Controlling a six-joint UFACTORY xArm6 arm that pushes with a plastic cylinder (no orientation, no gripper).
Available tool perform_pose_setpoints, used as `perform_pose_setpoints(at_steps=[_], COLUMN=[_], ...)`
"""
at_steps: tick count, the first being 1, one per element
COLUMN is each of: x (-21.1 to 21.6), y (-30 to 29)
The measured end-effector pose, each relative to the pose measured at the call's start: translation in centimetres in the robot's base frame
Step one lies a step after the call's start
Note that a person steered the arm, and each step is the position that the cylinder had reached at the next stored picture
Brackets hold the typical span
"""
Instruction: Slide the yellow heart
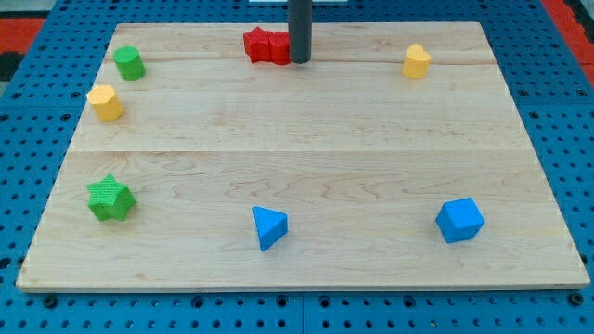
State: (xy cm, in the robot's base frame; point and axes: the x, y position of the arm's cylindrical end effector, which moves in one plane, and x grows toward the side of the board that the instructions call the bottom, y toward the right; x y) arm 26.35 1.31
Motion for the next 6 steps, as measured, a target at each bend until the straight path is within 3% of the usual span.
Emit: perform_pose_setpoints(at_steps=[1, 2, 3, 4, 5, 6], x=[-4.3, -4.5, 0.2, 1.9, 3.6, 0.0], y=[8.0, 17.3, 16.4, 7.8, 8.5, 13.9])
